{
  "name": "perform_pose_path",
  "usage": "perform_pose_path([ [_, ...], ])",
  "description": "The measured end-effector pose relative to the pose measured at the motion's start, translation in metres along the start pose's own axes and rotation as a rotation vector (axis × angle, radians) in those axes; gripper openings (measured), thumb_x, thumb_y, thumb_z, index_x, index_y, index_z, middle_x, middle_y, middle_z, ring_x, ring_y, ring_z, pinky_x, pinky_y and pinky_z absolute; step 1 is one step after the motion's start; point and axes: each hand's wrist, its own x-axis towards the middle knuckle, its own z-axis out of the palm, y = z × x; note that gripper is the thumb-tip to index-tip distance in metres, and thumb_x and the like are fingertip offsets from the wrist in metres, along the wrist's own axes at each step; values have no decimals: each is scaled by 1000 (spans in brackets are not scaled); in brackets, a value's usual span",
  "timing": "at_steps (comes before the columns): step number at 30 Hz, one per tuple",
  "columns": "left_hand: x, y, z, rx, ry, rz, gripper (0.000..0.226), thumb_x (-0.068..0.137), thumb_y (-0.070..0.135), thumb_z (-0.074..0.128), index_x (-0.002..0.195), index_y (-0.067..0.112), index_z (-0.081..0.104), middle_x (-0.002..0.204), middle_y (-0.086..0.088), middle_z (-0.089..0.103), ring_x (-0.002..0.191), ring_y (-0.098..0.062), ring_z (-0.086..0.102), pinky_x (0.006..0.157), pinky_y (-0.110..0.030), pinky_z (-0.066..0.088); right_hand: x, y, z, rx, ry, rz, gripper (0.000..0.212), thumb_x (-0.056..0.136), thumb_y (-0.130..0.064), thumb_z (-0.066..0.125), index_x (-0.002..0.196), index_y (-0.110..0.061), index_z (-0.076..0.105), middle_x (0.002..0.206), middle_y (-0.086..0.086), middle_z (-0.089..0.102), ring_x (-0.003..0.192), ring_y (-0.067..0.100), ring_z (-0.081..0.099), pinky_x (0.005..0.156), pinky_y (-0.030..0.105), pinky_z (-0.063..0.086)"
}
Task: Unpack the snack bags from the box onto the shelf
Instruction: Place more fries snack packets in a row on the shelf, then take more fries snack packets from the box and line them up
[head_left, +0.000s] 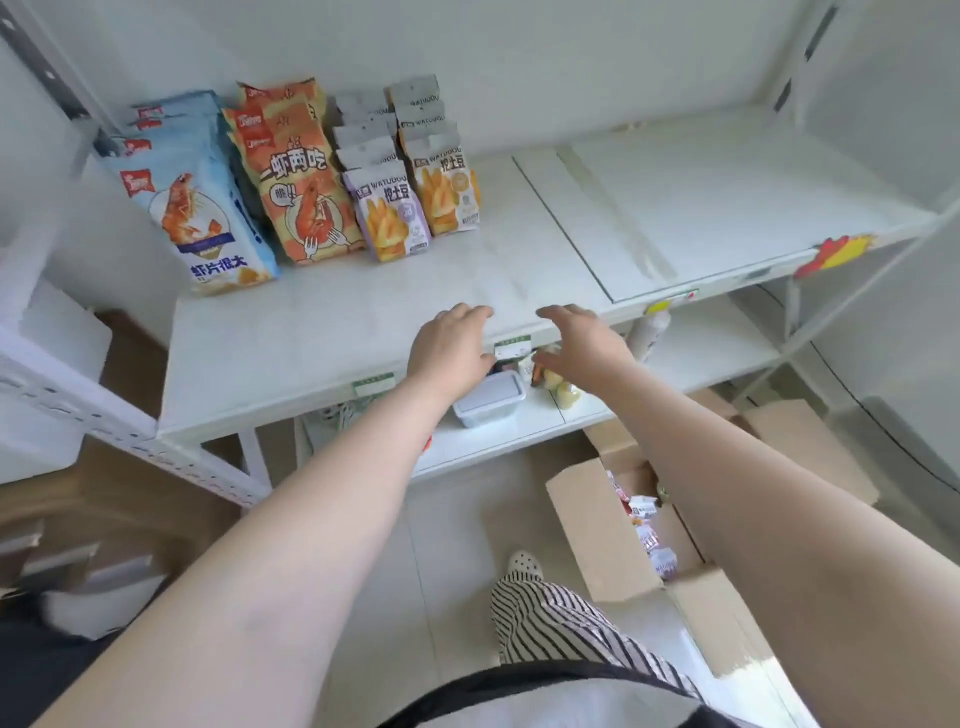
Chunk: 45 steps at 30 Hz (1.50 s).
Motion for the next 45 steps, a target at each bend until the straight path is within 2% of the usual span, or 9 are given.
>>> perform_pose_path([
  [4,-51,24,25,-22,-73,47,60,85,28,64,141,23,43,136,-4,50,124,-28,48,96,-36,41,-79,21,11,-46,-58,91,59,85,-32,71,138,-21,48,131,7,55,121,29,51,90,42,50],
  [11,-107,98,74,26,-220,188,60,87,33,64,141,22,42,140,-5,48,123,-29,50,96,-39,45,-193,88,12,-78,-117,288,65,85,-31,69,144,-21,42,137,6,52,128,27,48,97,42,48],
  [15,-119,142,107,10,-297,241,59,89,30,61,143,24,38,139,-2,48,126,-26,47,96,-37,42,-246,140,9,-48,-106,399,56,83,-34,69,134,-17,52,125,5,57,120,25,52,86,35,48],
  [18,-123,181,133,15,-342,274,60,89,31,62,143,24,38,140,-3,48,124,-26,49,94,-37,43,-280,177,2,-38,-99,448,55,86,-35,67,137,-19,50,128,6,56,120,26,51,87,37,48],
  [25,-133,277,212,-32,-449,189,54,86,33,62,137,24,45,132,-4,53,124,-25,48,91,-35,45,-334,287,-21,-53,-190,444,64,87,-32,70,144,-21,43,134,7,55,124,26,50,94,38,47],
  [31,-130,344,250,-95,-467,95,62,84,31,65,141,24,42,145,-7,43,128,-26,47,94,-34,43,-342,368,-34,-49,-259,422,65,86,-35,72,142,-19,44,133,10,55,123,27,51,92,40,48],
  [36,-116,353,261,-53,-469,28,64,83,41,66,141,25,42,147,-1,43,129,-24,46,92,-33,43,-307,399,-31,-22,-321,344,68,85,-36,72,143,-17,43,133,11,56,123,29,52,95,42,48],
  [41,-75,351,272,-29,-434,-13,54,85,36,63,135,26,47,131,0,54,125,-21,48,83,-31,44,-256,419,-27,-23,-367,290,69,83,-34,72,144,-22,41,131,10,56,120,29,53,90,42,51],
  [45,-35,356,282,-37,-482,-33,62,84,34,66,141,24,42,129,-5,53,119,-26,53,86,-33,44,-223,443,-24,-8,-372,297,65,81,-34,73,139,-20,46,126,8,57,118,29,54,89,44,51],
])
